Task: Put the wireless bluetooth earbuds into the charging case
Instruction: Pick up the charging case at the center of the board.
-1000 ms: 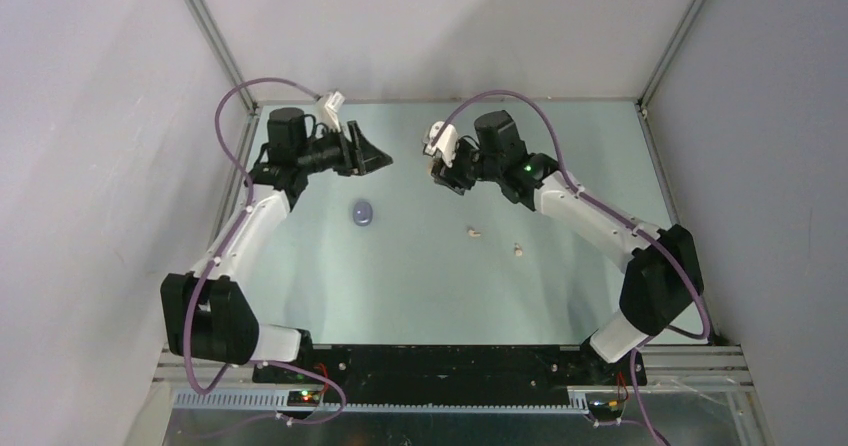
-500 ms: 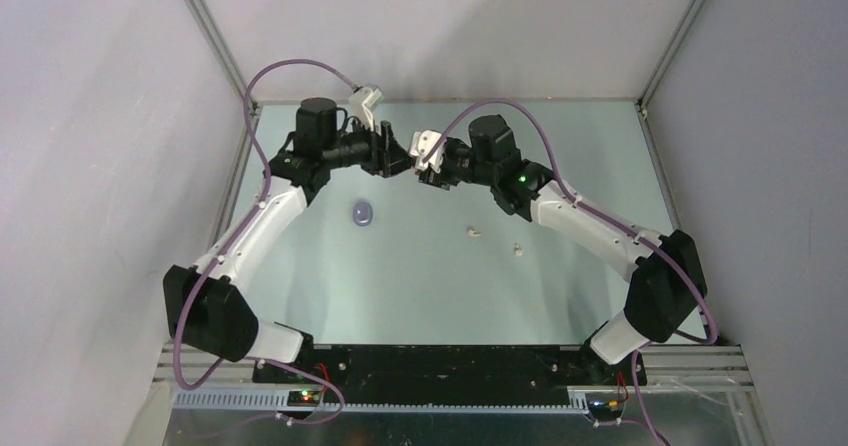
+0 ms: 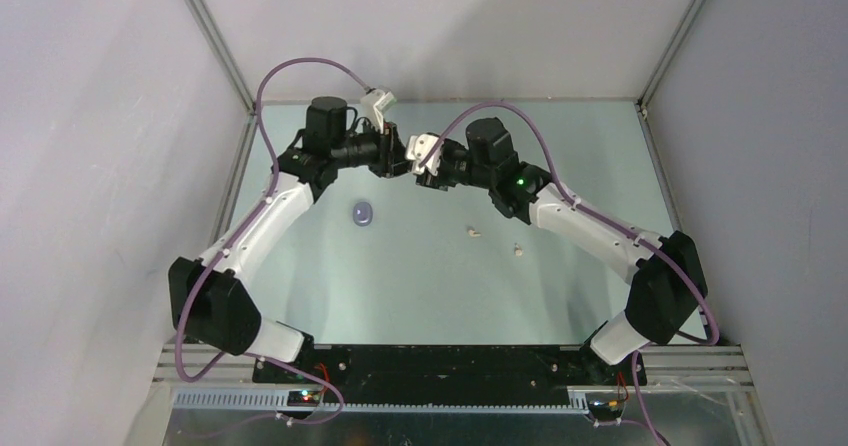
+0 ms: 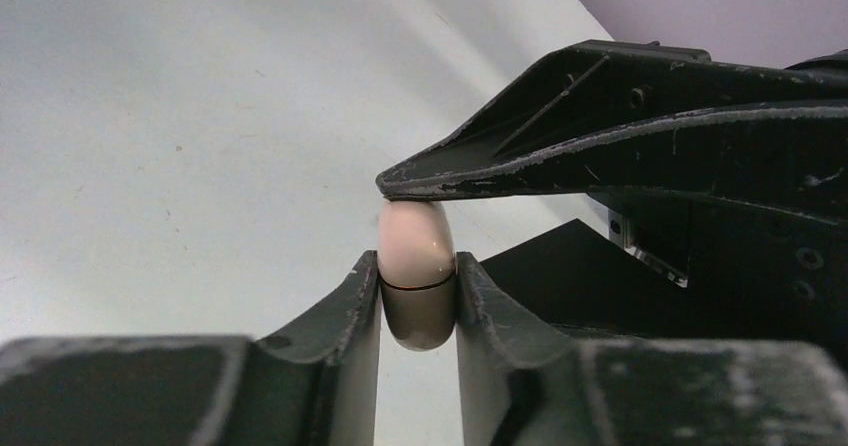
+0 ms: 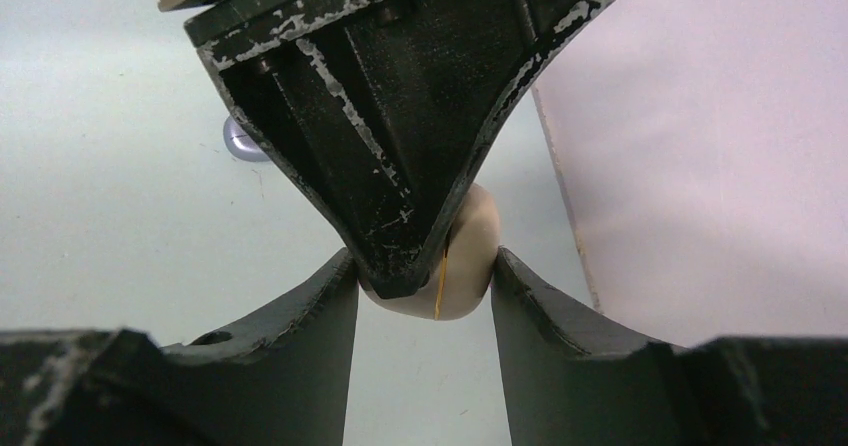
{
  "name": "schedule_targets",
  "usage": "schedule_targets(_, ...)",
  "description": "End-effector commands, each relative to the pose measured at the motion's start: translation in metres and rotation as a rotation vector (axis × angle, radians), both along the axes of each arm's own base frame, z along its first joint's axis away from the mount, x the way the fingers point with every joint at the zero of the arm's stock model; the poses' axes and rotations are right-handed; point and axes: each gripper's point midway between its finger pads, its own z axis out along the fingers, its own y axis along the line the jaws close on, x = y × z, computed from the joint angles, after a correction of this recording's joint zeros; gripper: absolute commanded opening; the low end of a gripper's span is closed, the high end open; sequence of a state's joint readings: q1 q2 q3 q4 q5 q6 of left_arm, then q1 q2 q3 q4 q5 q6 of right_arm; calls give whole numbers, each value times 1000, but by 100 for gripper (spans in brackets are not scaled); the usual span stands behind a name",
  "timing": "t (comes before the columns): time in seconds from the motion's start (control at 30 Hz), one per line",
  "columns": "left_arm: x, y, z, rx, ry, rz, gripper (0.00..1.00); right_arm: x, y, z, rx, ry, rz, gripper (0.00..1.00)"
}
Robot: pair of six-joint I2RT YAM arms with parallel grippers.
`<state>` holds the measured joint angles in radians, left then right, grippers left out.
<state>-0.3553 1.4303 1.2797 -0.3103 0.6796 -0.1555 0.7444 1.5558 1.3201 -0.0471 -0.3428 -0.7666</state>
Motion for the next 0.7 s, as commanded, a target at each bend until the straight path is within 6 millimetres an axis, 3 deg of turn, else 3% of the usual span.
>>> schedule_targets(0.0, -1, -6, 9, -4, -49, -69, 25, -11, 5, 50, 98, -114, 35, 19)
schedule_targets(0.1, -5, -6, 8, 2, -56, -91, 12, -10, 3, 50, 102, -98, 17, 23)
schedule_targets(0.23, -12, -5, 9, 13, -97, -140, 0, -12, -12, 48, 126, 52, -20, 58)
schedule_targets(0.27, -12, -3, 10, 25, -134, -158, 0, -24, -10, 48, 149, 150, 37, 68)
schedule_targets(0.33, -15, -2, 10, 39, -189, -201, 0, -34, -23, 53, 160, 331, 75, 77)
schedule_targets(0.5, -35, 4, 7, 104, -400, -392, 5, -47, -50, 58, 143, 654, 168, 76)
schedule_targets(0.57, -39, 7, 10, 150, -563, -468, 5, -49, -52, 60, 139, 695, 223, 71)
schedule_targets(0.67, -42, 9, 12, 176, -653, -511, 4, -52, -47, 58, 122, 668, 310, 67)
